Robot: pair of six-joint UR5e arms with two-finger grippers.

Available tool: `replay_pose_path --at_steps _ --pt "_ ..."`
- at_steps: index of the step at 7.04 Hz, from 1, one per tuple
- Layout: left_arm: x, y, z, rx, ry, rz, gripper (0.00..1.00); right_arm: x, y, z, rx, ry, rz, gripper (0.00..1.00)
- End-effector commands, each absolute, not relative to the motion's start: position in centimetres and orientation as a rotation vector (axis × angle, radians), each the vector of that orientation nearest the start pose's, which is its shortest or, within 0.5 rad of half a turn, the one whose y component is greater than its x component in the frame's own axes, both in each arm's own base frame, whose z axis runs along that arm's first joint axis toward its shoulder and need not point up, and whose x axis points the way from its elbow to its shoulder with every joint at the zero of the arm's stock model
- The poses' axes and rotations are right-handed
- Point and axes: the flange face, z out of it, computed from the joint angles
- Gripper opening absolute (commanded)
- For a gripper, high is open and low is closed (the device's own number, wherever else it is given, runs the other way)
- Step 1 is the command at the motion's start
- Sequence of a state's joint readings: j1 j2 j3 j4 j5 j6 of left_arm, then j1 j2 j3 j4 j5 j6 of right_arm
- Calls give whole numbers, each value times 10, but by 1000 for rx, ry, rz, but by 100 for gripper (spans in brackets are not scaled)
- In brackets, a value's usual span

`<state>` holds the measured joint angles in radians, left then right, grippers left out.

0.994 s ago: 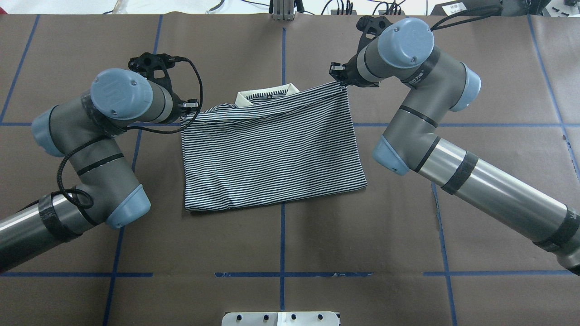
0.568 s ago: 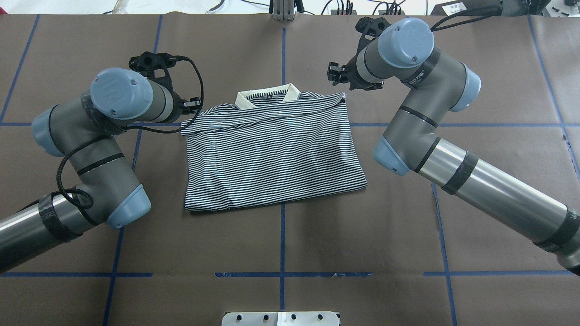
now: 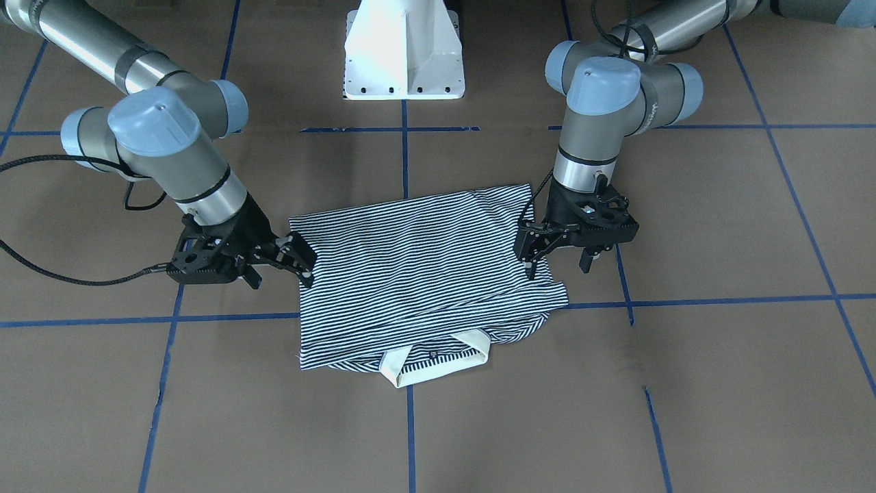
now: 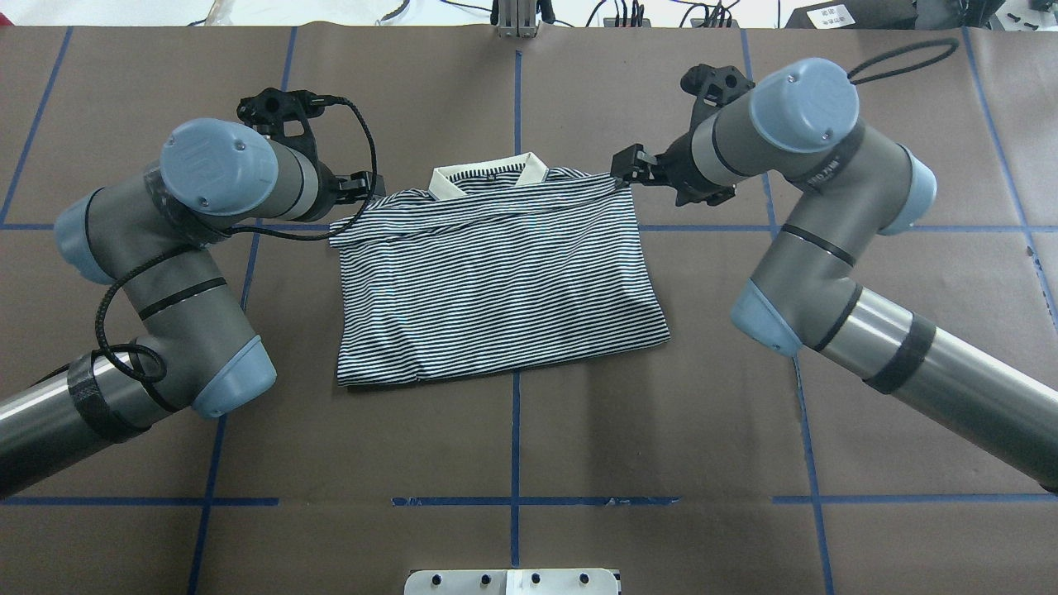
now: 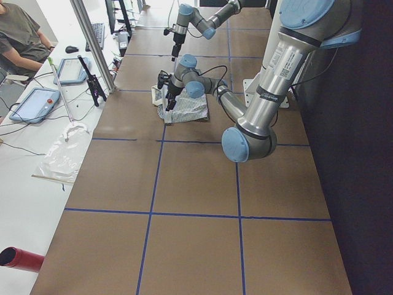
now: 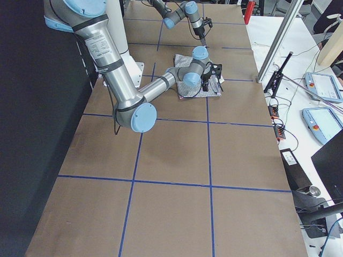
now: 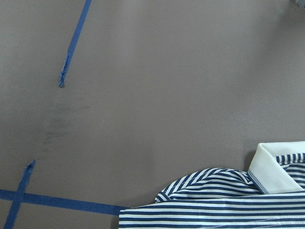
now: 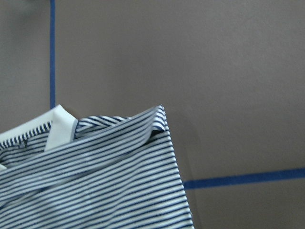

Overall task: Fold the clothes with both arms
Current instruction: 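Lower the folded hem near the collar and open both grippers, then move the right gripper down to the folded shirt's side edge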

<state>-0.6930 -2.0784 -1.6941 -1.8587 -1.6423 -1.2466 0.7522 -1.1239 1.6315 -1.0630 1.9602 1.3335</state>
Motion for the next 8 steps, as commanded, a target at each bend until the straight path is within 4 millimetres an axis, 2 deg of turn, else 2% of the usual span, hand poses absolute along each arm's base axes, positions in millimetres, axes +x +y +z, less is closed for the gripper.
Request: replay_pose_path --at_steps 1,2,3,4,6,8 --pt "425 -513 270 400 864 -307 100 -420 -449 358 85 -1028 241 100" --pt "423 -512 267 405 871 -309 100 -456 -422 364 90 -1004 201 100" --pt "423 -511 265 405 875 -308 100 -472 -416 370 92 -984 192 100" --pt "423 -511 265 405 875 -308 100 -475 -414 369 90 -984 188 99" --pt "423 -510 264 406 877 -308 100 -480 -412 371 80 -981 179 89" --pt "423 -510 265 406 875 -307 100 -485 -409 369 75 -985 170 31"
